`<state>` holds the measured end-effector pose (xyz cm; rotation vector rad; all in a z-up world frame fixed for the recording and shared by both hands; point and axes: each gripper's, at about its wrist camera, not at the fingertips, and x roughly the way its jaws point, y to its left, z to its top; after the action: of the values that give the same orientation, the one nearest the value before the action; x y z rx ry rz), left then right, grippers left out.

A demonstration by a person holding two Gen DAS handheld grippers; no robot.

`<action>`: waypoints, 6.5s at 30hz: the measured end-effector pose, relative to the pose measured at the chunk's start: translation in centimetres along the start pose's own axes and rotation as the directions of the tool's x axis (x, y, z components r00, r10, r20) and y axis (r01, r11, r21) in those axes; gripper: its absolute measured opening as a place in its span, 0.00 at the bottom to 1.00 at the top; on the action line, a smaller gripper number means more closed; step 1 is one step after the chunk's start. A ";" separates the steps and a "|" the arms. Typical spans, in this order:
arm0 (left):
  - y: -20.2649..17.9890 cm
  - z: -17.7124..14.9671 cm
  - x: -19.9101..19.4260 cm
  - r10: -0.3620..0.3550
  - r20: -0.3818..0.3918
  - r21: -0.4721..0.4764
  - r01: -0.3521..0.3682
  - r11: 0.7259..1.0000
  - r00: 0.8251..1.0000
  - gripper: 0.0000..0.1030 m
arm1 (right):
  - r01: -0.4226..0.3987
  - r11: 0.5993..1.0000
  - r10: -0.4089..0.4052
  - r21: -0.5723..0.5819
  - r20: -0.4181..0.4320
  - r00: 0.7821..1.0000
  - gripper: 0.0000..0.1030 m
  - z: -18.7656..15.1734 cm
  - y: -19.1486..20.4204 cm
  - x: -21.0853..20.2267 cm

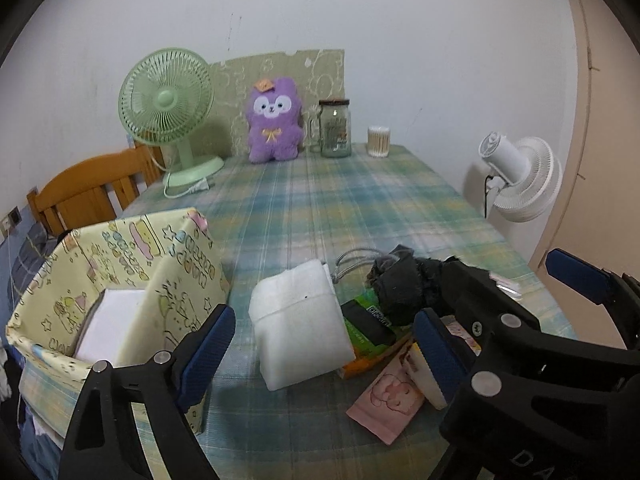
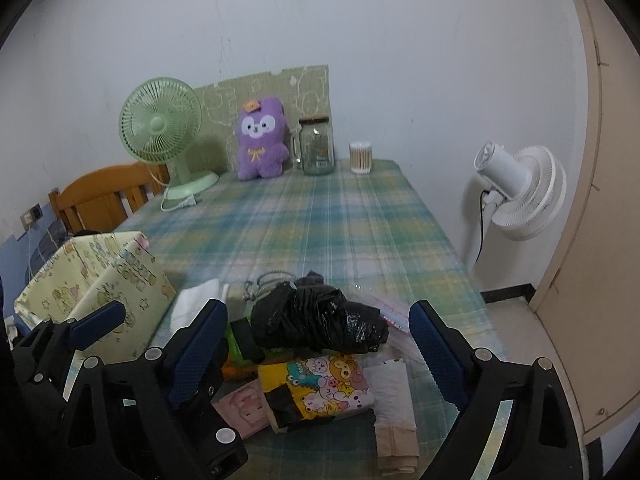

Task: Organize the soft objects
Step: 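Grasp the black plastic bag with the right tool while the left tool grasps the folded white cloth, then carry the bag and cloth into the yellow cartoon box while both tools open to release, then withdraw both tools from the box toward the remaining items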

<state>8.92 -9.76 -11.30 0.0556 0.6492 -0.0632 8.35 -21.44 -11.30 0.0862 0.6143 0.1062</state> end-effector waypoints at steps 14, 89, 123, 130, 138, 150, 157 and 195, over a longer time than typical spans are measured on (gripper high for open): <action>0.7 0.2 4.7 -0.046 -0.141 -0.053 0.039 0.998 0.989 0.66 | -0.013 1.000 0.015 0.023 -0.083 0.996 0.87 0.1 -0.2 4.5; 7.4 7.5 -5.5 -0.043 0.091 0.036 0.040 0.999 0.995 0.21 | -0.073 0.997 0.074 -0.014 0.080 0.994 0.38 8.3 9.2 -3.1; 19.5 3.9 -2.1 0.166 -0.045 -0.036 -0.168 0.985 0.985 0.35 | -0.278 0.951 0.272 -0.139 -0.059 0.961 0.38 6.2 22.0 3.2; 21.3 2.6 -0.8 0.180 -0.125 -0.043 -0.187 0.981 0.976 0.62 | -0.318 0.933 0.305 -0.169 -0.101 0.947 0.57 5.2 23.8 5.4; 21.7 2.4 -1.5 0.178 -0.106 -0.060 -0.185 0.981 0.978 0.72 | -0.338 0.925 0.323 -0.173 -0.109 0.940 0.86 5.2 24.4 5.7; 21.1 2.5 -3.5 0.191 -0.064 -0.074 -0.196 0.978 0.980 0.77 | -0.322 0.927 0.314 -0.192 -0.073 0.947 0.93 5.5 24.1 3.9; 19.5 2.9 -4.8 0.178 -0.022 -0.064 -0.179 0.982 0.984 0.82 | -0.289 0.940 0.287 -0.181 -0.037 0.957 0.93 5.8 22.7 1.9; 6.2 4.9 -10.2 0.028 0.134 -0.041 -0.023 0.999 0.991 0.99 | -0.073 0.994 0.086 -0.086 0.152 0.985 1.00 6.9 8.9 -7.5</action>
<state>4.22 -3.46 -1.07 0.0217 0.5144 -0.0292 5.59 -13.90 -0.40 0.0410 0.4503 0.1996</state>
